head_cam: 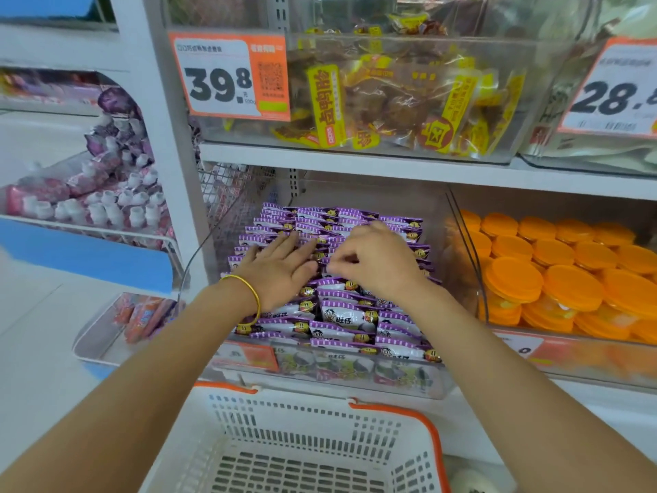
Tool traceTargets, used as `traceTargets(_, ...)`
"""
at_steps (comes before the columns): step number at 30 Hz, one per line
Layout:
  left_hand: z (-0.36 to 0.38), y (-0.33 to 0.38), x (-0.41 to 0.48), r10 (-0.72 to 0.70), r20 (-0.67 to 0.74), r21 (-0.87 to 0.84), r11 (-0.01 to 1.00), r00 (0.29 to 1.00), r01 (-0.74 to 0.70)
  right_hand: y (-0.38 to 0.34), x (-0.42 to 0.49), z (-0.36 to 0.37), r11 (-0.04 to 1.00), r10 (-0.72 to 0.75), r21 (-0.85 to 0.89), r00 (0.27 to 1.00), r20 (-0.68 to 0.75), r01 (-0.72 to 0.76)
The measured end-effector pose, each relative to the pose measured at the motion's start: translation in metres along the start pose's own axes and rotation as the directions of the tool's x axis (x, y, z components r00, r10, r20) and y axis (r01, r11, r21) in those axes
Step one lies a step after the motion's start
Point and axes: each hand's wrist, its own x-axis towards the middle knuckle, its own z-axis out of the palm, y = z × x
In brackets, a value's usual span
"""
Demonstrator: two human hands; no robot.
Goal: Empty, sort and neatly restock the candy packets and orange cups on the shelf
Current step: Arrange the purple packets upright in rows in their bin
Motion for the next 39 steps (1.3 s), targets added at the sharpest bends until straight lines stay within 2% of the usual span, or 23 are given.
traceTargets(2, 0.005, 0.002, -0.003, 0.002, 0.008, 0.009, 1.000, 1.000, -0.002, -0.003, -0.005, 0.003, 0.998, -0.011, -0.060, 0.986, 0.164, 0.021)
traceTargets(3, 0.006, 0.002, -0.003, 0.000, 0.002, 0.002, 1.000, 1.000, 0.000, -0.003, -0.006, 0.004, 0.999, 0.005, -0.039, 0.983, 0.182, 0.002)
traceTargets(9, 0.007, 0.003, -0.007, 0.009, -0.025, -0.047, 0.999, 1.000, -0.010, 0.005, -0.022, -0.007, 0.994, 0.092, 0.052, 0.996, 0.005, -0.092)
traceTargets(15, 0.008, 0.007, -0.003, -0.025, -0.004, 0.009, 1.000, 1.000, 0.025, 0.005, -0.018, 0.000, 0.986, 0.123, -0.126, 0.981, 0.147, -0.105)
traceTargets(18, 0.005, 0.012, -0.003, -0.021, -0.038, 0.013, 1.000, 0.999, 0.022, 0.003, -0.012, -0.004, 0.988, 0.121, -0.123, 0.970, 0.211, -0.097)
traceTargets(20, 0.004, 0.021, -0.008, 0.057, -0.099, -0.006, 0.998, 0.993, -0.058, 0.004, -0.011, -0.011, 0.994, 0.108, -0.042, 0.967, 0.230, -0.101)
traceTargets(21, 0.005, 0.026, -0.010, 0.112, -0.102, -0.010, 0.994, 0.988, -0.113, 0.006, -0.013, -0.016, 0.992, 0.117, 0.021, 0.975, 0.191, -0.123)
traceTargets(23, 0.007, 0.034, -0.014, 0.187, -0.034, 0.015, 0.982, 0.982, -0.187, 0.013, -0.019, -0.026, 0.975, 0.196, 0.104, 0.981, 0.012, -0.196)
traceTargets(25, 0.009, 0.037, -0.014, 0.188, 0.050, 0.081, 0.978, 0.981, -0.192, 0.024, -0.026, -0.032, 0.954, 0.294, 0.105, 0.947, -0.130, -0.281)
traceTargets(26, 0.009, 0.037, -0.013, 0.179, 0.068, 0.097, 0.978, 0.982, -0.185, 0.028, -0.029, -0.032, 0.946, 0.320, 0.099, 0.936, -0.146, -0.308)
traceTargets(28, 0.007, 0.038, -0.013, 0.171, 0.068, 0.077, 0.981, 0.983, -0.176, 0.030, -0.035, -0.028, 0.936, 0.348, 0.076, 0.935, -0.065, -0.343)
traceTargets(30, 0.007, 0.042, -0.014, 0.156, 0.033, 0.028, 0.987, 0.987, -0.157, 0.027, -0.041, -0.017, 0.928, 0.373, -0.033, 0.925, 0.073, -0.371)
traceTargets(32, 0.008, 0.045, -0.014, 0.134, 0.029, 0.059, 0.989, 0.991, -0.135, 0.026, -0.048, -0.006, 0.916, 0.400, -0.108, 0.900, 0.173, -0.387)
traceTargets(37, 0.009, 0.047, -0.013, 0.125, 0.072, 0.117, 0.984, 0.990, -0.133, 0.024, -0.055, 0.009, 0.924, 0.379, -0.144, 0.891, 0.249, -0.353)
traceTargets(39, 0.007, 0.047, -0.013, 0.119, 0.078, 0.102, 0.987, 0.990, -0.127, 0.027, -0.055, 0.005, 0.934, 0.357, -0.096, 0.886, 0.295, -0.345)
